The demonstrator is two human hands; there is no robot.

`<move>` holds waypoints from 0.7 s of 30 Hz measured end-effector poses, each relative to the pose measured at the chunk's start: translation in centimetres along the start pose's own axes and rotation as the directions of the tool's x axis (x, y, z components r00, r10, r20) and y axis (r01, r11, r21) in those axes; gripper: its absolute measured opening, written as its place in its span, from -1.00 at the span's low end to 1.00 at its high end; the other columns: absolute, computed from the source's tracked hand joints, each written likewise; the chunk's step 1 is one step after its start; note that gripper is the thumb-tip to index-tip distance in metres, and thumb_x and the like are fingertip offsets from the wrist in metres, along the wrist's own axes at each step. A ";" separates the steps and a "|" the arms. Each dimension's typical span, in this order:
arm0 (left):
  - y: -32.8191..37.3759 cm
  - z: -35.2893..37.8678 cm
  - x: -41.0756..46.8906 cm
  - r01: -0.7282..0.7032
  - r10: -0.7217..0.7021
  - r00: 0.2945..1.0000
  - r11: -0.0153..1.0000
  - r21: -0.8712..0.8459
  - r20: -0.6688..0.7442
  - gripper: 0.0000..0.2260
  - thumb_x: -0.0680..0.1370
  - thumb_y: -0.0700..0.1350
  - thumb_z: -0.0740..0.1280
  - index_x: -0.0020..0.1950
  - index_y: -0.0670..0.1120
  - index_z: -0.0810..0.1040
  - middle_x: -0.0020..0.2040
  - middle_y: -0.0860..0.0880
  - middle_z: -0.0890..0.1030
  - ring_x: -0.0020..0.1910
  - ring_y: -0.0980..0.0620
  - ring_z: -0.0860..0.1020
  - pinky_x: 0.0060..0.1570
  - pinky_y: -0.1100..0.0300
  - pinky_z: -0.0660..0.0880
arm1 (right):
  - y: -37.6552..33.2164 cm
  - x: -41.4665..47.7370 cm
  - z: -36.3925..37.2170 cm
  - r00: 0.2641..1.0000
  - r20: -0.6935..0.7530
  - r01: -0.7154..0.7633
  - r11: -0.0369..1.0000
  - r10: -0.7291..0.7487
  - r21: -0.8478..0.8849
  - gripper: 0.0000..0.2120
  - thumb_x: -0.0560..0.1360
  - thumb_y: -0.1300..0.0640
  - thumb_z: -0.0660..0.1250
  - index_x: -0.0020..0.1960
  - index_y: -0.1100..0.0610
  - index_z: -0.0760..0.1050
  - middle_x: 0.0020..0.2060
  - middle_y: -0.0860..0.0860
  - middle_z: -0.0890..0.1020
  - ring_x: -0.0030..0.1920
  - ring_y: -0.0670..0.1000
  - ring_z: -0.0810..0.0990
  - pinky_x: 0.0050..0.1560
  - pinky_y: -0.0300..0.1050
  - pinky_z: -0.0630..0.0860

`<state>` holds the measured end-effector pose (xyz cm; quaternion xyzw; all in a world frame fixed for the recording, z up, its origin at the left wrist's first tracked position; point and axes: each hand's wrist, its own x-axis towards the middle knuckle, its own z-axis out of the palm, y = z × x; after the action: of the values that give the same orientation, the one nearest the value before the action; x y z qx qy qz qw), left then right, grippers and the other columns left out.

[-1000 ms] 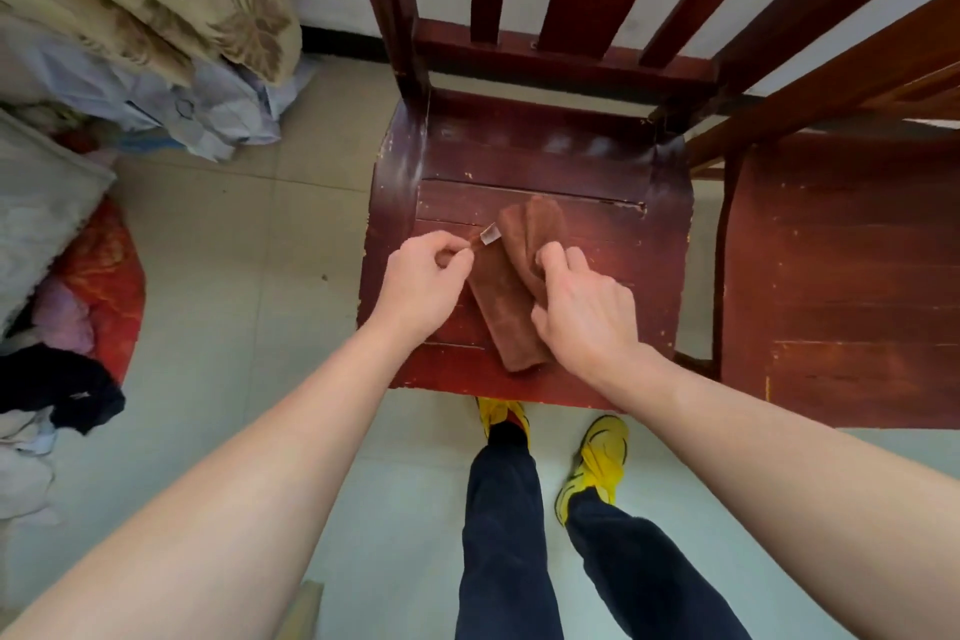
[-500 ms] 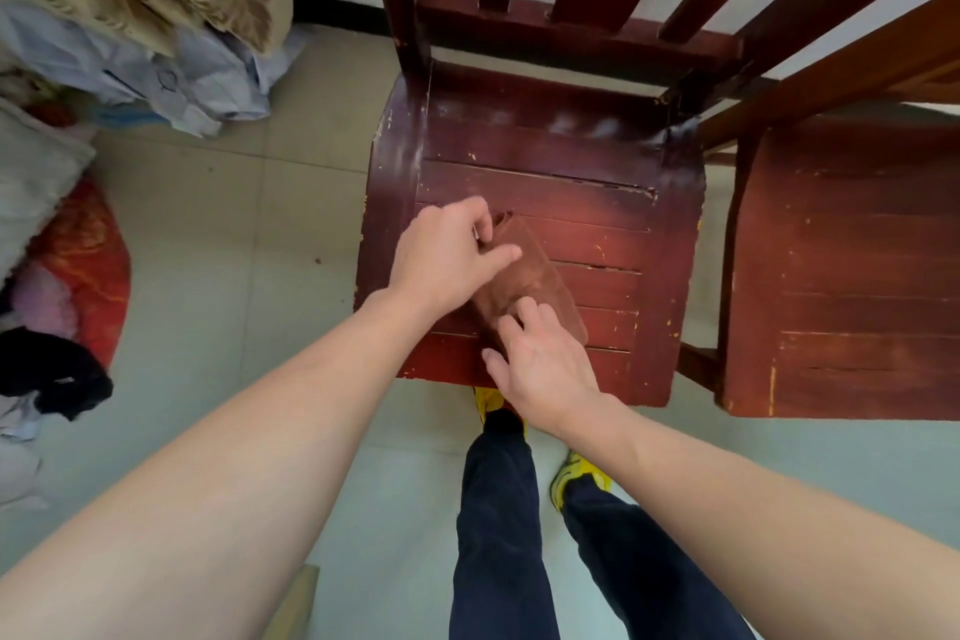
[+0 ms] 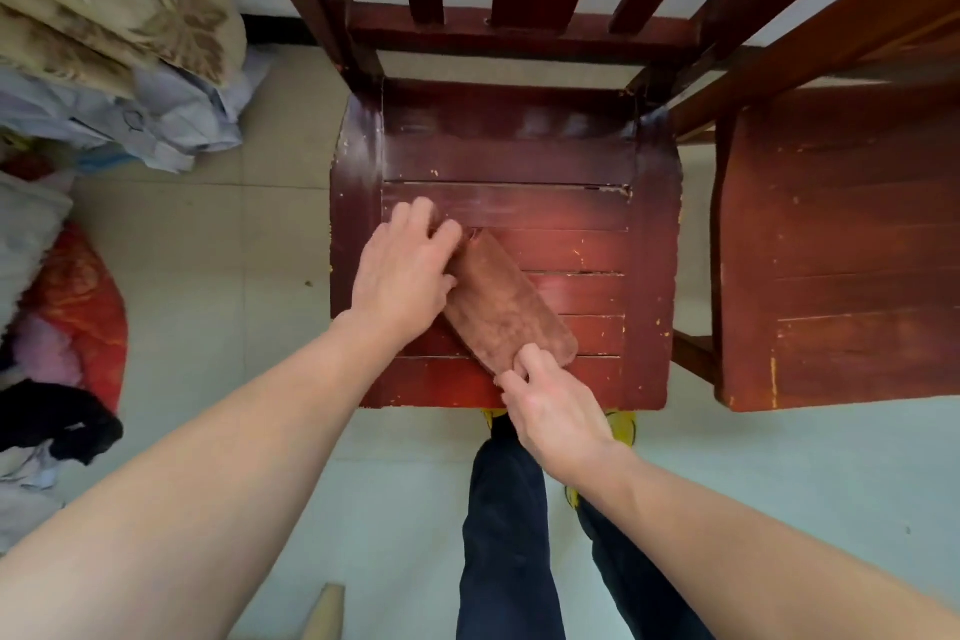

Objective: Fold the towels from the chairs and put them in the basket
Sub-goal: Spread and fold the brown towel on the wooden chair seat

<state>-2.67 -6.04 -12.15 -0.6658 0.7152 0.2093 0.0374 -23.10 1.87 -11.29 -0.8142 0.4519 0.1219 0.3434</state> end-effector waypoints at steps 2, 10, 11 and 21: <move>1.0 -0.4 0.0 -0.218 0.222 0.975 0.972 0.087 -0.032 -0.70 0.31 -0.25 0.44 0.01 -0.14 0.52 0.26 -0.21 0.47 0.19 -0.24 0.43 -0.04 -0.05 0.40 | 0.2 -0.4 -0.2 0.999 -0.007 -0.042 0.991 0.043 0.130 -0.82 0.59 0.13 0.26 0.00 0.21 0.58 -0.09 0.07 0.47 -0.15 0.07 0.46 -0.30 -0.05 0.40; 1.1 -0.8 2.9 -0.123 0.117 0.982 0.992 0.040 0.145 -0.61 0.47 0.03 0.36 0.25 -0.04 0.42 0.28 -0.10 0.40 0.23 -0.15 0.37 0.12 -0.02 0.35 | 2.6 1.7 -1.7 0.912 -0.164 -0.291 0.875 0.376 0.386 -0.87 0.45 0.07 0.44 -0.23 0.09 0.57 -0.29 -0.05 0.58 -0.27 0.00 0.55 -0.20 -0.05 0.50; 1.4 -0.8 3.2 -0.162 0.153 0.979 0.985 0.056 0.136 -0.49 0.44 -0.03 0.39 0.36 -0.02 0.35 0.37 -0.12 0.35 0.30 -0.17 0.34 0.16 -0.03 0.34 | 2.8 1.8 -1.8 0.888 -0.182 -0.305 0.836 0.423 0.456 -0.86 0.43 0.06 0.46 -0.24 0.05 0.54 -0.32 -0.09 0.56 -0.29 -0.06 0.52 -0.21 -0.07 0.50; 5.4 -0.5 3.3 -0.228 0.154 0.931 0.954 0.197 0.331 -0.63 0.37 -0.15 0.36 0.17 -0.08 0.49 0.16 -0.11 0.43 0.17 -0.13 0.37 0.12 0.01 0.34 | 4.8 2.4 -3.7 0.902 -0.074 -0.424 0.905 0.425 0.026 -0.39 0.40 -0.24 0.36 0.37 -0.03 0.36 0.13 0.03 0.53 0.15 0.12 0.40 0.09 0.05 0.41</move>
<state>-8.11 -9.11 -11.48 -0.5422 0.7814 0.2294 0.2069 -26.11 -3.95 -11.95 -0.6988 0.6318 0.1598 0.2949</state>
